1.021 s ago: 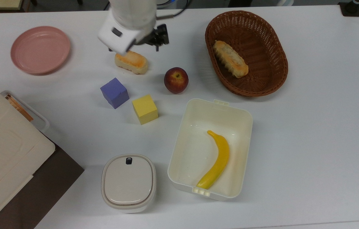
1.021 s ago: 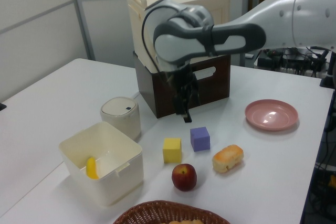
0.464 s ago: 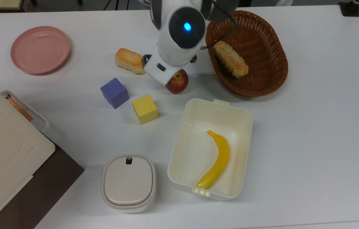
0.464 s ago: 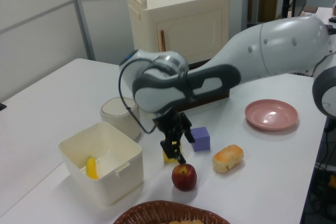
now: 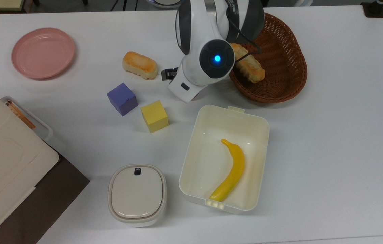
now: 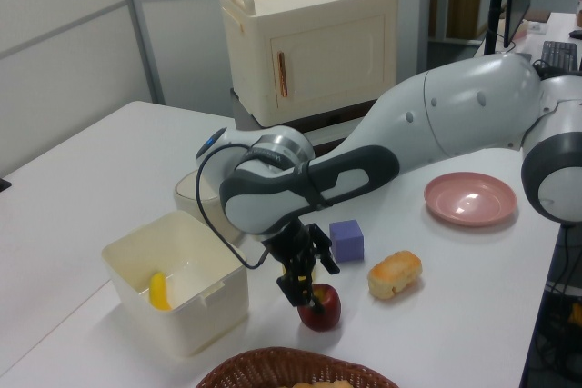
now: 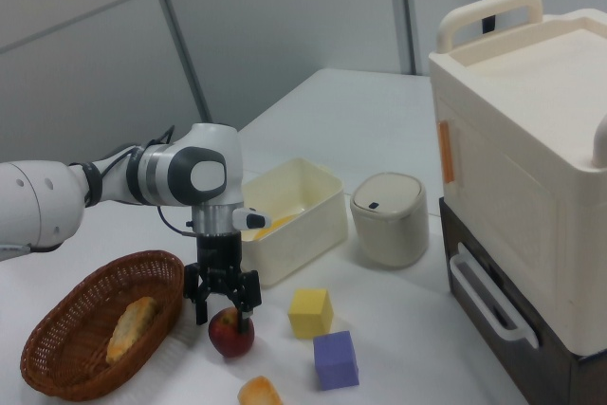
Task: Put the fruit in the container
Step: 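Close the gripper around the red apple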
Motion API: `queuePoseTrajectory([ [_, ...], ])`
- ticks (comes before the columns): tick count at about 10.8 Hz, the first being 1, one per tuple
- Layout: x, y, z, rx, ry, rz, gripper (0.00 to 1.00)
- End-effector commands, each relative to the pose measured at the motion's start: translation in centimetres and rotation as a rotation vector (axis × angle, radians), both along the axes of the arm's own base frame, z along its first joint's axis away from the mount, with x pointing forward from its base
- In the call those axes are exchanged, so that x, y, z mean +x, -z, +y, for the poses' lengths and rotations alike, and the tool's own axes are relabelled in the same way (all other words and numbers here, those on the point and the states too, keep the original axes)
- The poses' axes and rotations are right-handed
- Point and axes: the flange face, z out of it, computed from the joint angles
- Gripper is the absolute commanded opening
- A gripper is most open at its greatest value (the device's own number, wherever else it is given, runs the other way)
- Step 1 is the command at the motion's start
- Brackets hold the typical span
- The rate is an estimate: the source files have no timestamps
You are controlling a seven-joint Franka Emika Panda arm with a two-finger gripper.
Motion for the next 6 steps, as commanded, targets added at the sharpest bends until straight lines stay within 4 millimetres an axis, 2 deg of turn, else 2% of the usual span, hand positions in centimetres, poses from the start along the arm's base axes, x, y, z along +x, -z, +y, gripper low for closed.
queuePoseTrajectory([
  [1,0.3,0.27,0.63,-0.024,-0.008,-0.041,1.0],
  [2,0.54,0.26,0.44,-0.041,0.002,-0.062,1.0],
  [5,0.72,0.39,0.36,-0.039,0.006,-0.078,0.3],
  [6,0.75,0.24,0.29,-0.037,0.008,-0.079,0.12],
])
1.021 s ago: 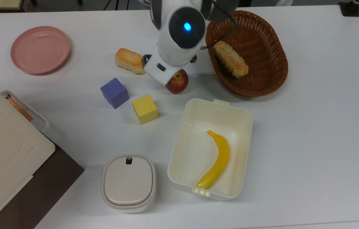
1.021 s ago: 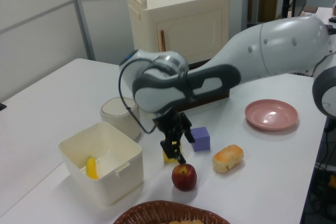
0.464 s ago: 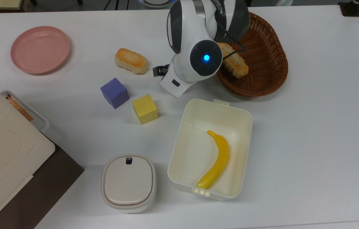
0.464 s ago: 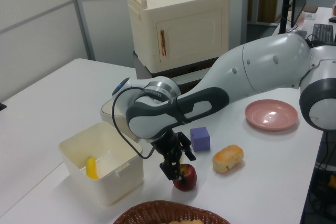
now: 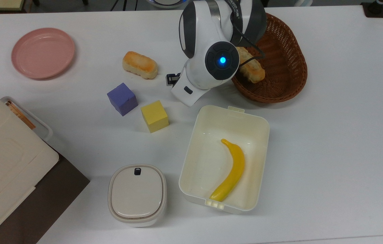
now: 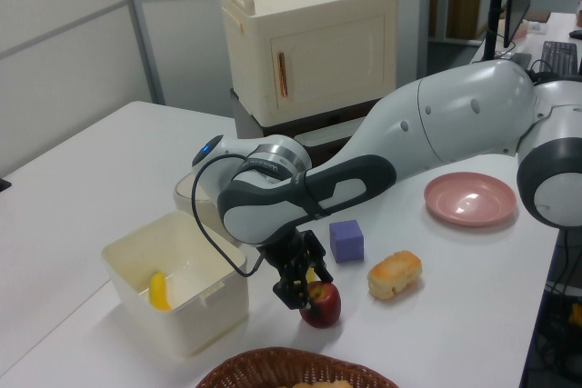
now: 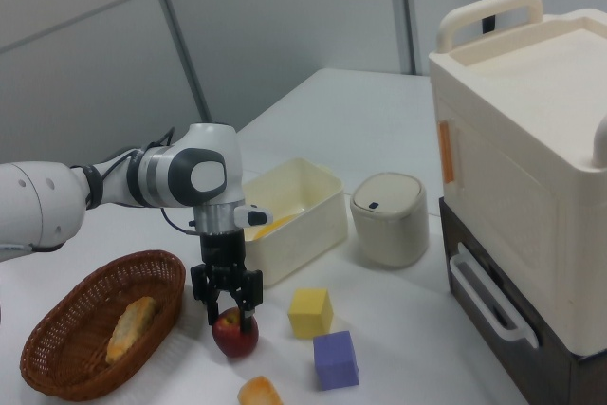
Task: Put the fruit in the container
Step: 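Close the gripper around the red apple, then lift the red apple and carry it toward the cream container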
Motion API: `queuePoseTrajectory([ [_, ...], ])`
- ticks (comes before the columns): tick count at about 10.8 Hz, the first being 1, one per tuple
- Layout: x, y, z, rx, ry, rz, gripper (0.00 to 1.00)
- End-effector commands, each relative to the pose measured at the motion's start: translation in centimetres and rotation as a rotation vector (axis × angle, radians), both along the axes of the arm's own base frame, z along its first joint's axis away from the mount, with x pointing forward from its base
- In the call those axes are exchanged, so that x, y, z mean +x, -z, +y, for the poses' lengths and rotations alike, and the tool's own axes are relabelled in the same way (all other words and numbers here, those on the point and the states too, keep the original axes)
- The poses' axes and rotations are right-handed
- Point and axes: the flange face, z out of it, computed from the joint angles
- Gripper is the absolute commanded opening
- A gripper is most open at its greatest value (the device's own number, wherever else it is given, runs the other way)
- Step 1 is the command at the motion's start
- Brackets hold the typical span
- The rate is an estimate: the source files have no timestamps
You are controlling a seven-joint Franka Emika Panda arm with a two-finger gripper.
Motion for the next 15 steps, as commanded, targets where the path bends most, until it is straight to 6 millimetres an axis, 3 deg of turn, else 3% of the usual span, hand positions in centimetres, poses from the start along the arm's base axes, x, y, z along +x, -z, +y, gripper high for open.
queuePoseTrajectory([
  [1,0.0,-0.4,-0.3,-0.014,0.004,-0.021,0.05],
  [3,0.4,-3.4,-1.0,0.004,0.02,-0.068,0.04],
  [6,0.2,-10.7,-1.7,0.041,0.042,-0.185,0.05],
  [9,1.6,-17.7,-2.9,0.098,0.106,-0.337,0.05],
  [11,3.1,-21.3,-1.6,0.151,0.2,-0.501,0.07],
  [13,5.5,-21.7,0.4,0.23,0.352,-0.724,0.24],
  [14,6.4,-20.9,1.2,0.251,0.412,-0.798,0.42],
  [15,6.6,-20.0,3.4,0.258,0.405,-0.816,0.8],
])
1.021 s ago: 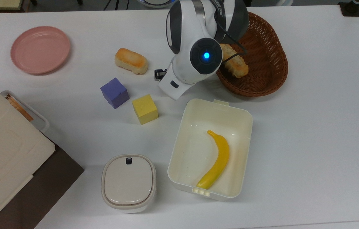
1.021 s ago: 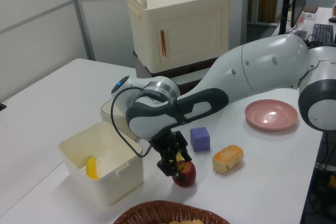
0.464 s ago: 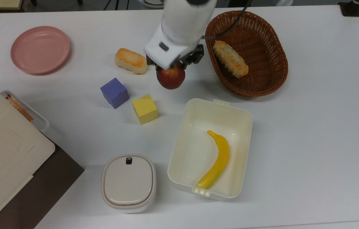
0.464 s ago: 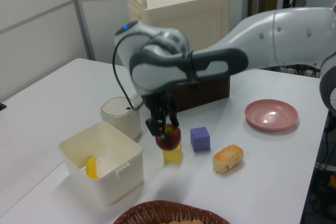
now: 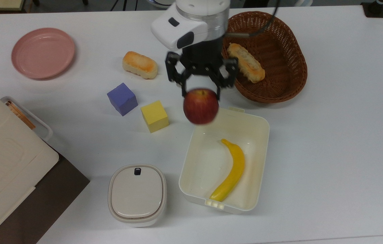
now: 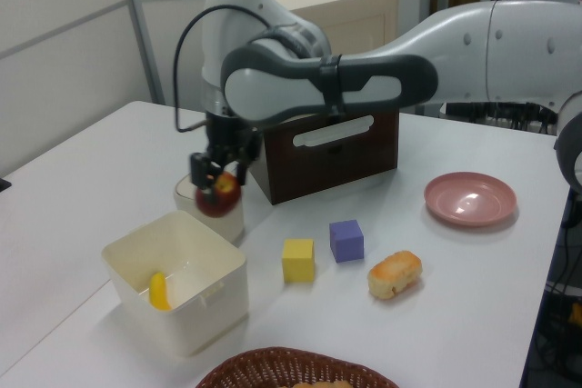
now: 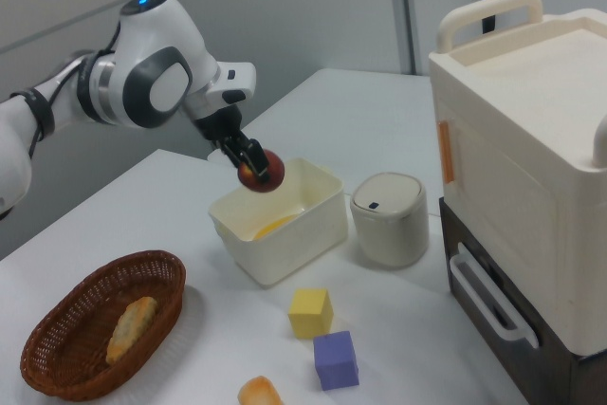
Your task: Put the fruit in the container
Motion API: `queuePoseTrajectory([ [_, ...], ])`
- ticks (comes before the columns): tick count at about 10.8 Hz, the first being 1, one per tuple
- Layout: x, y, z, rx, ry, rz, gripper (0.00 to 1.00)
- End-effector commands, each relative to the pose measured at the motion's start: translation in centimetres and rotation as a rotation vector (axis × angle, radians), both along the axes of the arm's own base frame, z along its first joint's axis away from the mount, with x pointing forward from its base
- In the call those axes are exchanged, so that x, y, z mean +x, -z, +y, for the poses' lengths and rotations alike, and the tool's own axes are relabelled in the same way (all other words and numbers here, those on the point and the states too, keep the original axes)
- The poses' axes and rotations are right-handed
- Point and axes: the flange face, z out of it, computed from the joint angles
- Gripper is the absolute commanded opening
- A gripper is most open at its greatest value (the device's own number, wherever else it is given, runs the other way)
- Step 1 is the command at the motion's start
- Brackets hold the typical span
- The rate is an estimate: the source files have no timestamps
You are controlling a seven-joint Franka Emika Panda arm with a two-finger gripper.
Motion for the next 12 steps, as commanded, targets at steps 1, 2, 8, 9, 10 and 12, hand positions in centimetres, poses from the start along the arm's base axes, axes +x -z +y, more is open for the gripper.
queuePoseTrajectory([
  [1,0.9,2.7,3.9,0.038,0.052,-0.065,1.0],
  [2,0.8,3.1,4.0,0.026,0.044,-0.058,1.0],
  [8,-3.4,2.8,-2.3,-0.175,-0.18,0.295,1.0],
  [9,-4.2,2.4,-4.5,-0.219,-0.227,0.36,1.0],
  [10,-4.4,2.2,-7.0,-0.214,-0.26,0.387,1.0],
  [12,-4.3,2.7,-10.2,-0.199,-0.287,0.408,1.0],
])
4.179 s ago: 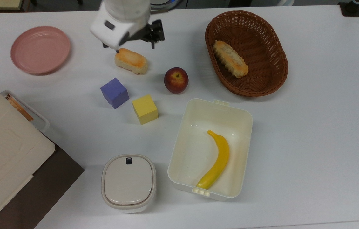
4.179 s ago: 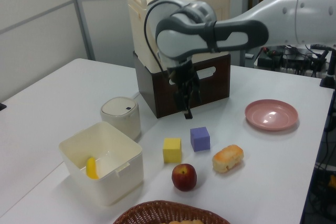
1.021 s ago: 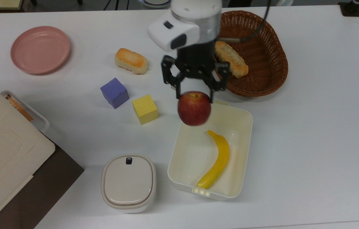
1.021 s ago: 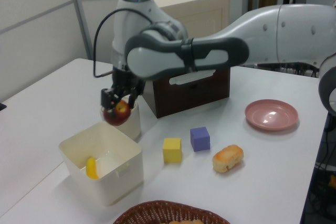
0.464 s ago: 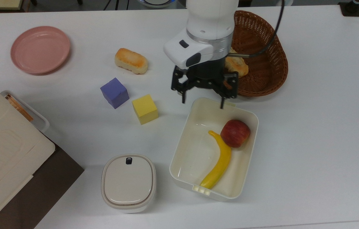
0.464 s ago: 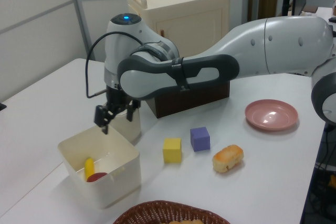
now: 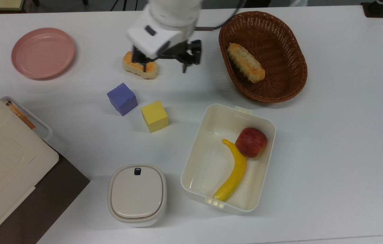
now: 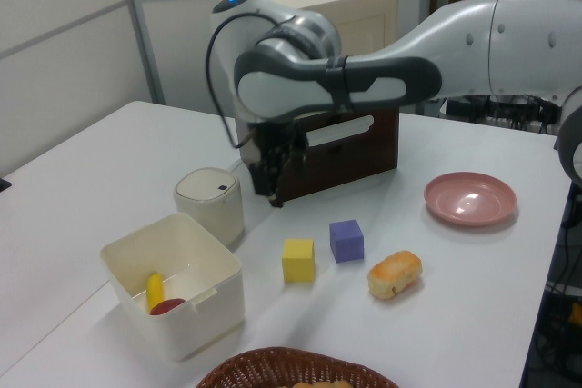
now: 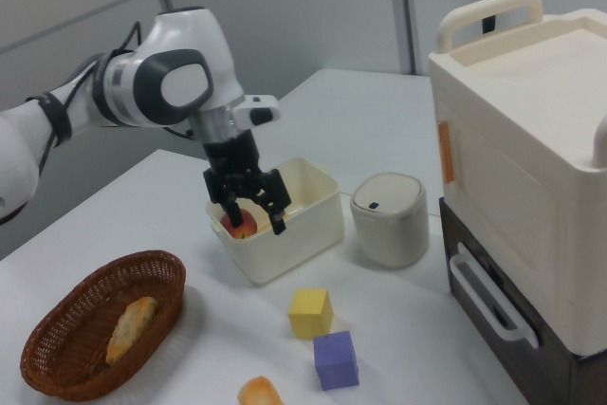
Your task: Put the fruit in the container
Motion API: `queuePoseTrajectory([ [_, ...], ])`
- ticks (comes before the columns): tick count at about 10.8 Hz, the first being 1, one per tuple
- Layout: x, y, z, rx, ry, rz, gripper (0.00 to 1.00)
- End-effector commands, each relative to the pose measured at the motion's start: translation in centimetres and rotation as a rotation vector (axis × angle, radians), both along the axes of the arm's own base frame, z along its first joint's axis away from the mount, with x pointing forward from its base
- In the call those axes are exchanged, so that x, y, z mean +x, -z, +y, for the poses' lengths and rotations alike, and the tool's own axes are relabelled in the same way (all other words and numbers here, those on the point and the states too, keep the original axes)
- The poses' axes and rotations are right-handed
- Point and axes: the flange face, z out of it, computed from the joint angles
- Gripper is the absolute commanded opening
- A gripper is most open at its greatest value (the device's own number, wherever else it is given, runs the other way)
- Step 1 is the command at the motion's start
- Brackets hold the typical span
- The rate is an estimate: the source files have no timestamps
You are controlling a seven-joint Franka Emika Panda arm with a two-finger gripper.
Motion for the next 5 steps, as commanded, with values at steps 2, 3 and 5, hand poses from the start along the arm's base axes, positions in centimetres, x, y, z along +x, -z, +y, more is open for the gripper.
queuePoseTrajectory([
  [2,-0.79,0.24,-4.48,0.006,-0.024,0.041,1.0],
  [3,-0.84,0.11,-4.79,0.006,-0.017,0.038,1.0],
  [5,-0.78,-0.13,-5.08,0.004,-0.007,0.026,1.0],
])
